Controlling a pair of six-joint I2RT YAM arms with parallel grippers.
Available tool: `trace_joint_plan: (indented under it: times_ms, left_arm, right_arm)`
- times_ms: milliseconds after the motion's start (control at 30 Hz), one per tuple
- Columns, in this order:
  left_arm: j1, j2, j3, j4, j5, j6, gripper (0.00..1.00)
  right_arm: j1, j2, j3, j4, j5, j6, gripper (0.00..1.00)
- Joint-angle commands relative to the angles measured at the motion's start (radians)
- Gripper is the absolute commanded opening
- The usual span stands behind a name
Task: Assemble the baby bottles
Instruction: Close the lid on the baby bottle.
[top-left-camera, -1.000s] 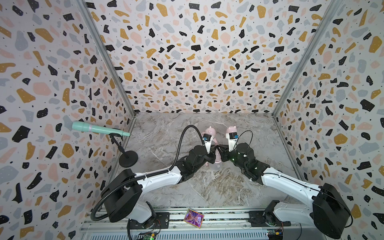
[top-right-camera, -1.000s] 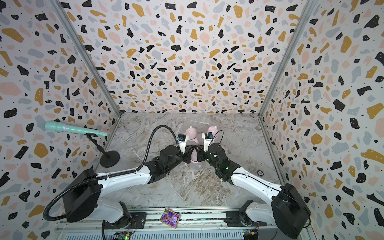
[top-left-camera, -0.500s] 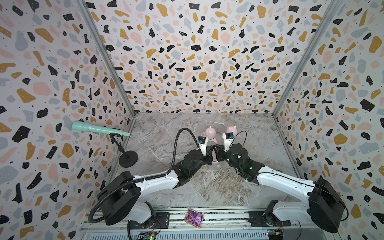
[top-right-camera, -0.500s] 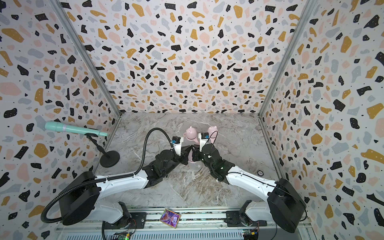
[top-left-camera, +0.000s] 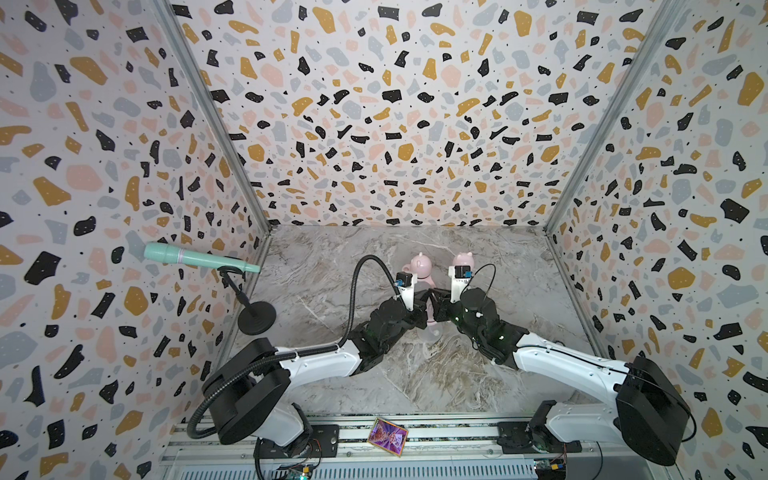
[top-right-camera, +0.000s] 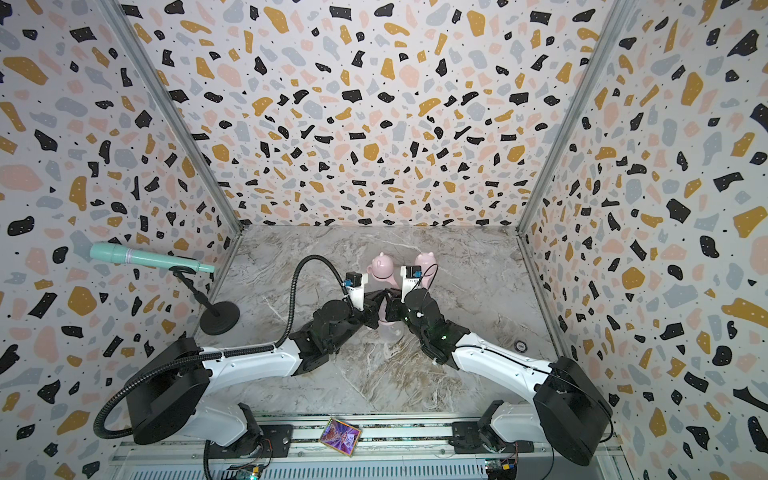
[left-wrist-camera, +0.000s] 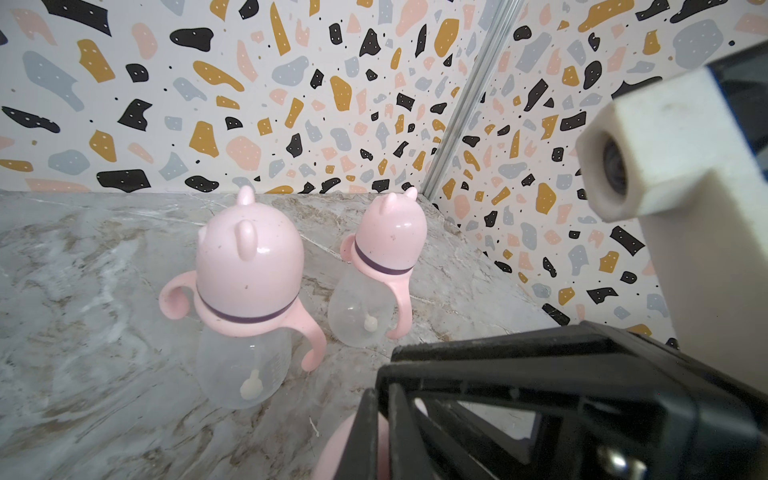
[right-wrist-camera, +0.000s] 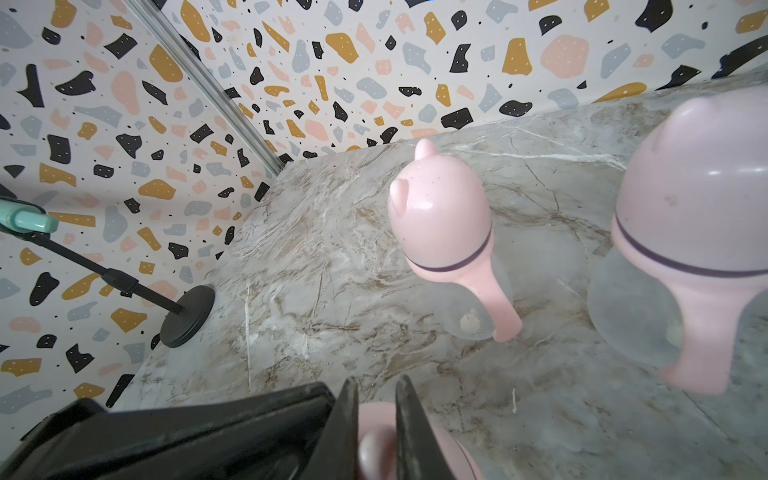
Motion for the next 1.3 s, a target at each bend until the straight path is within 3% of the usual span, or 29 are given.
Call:
trace_joint_plan:
  times_ms: [0,767,967,1267]
  left_arm:
    - [-0.052,0.057,-0.036,-0.142,0.129,-0.011,0.09]
    - [-0.093,0.077,-0.076,-0.087,0.116,-0.045,0.08]
    - [-0.093,0.029,0.022,-0.225,0.110,-0.003,0.09]
    - [-0.081,-0.001,0.268,-0.513,0.061,0.056,0.14]
  right_arm:
    - [0.054,0.134,-0.115,-0.403,-0.163,0.013,0.18]
    - [0.077,0.152,-0.125,-0.459,-0.147,0.071,0.17]
    - [0.064,0.104,-0.088,-0.517,-0.128,0.071,0.17]
    - [-0.057,0.033,-0.081,-0.537,-0.143,-0.001,0.17]
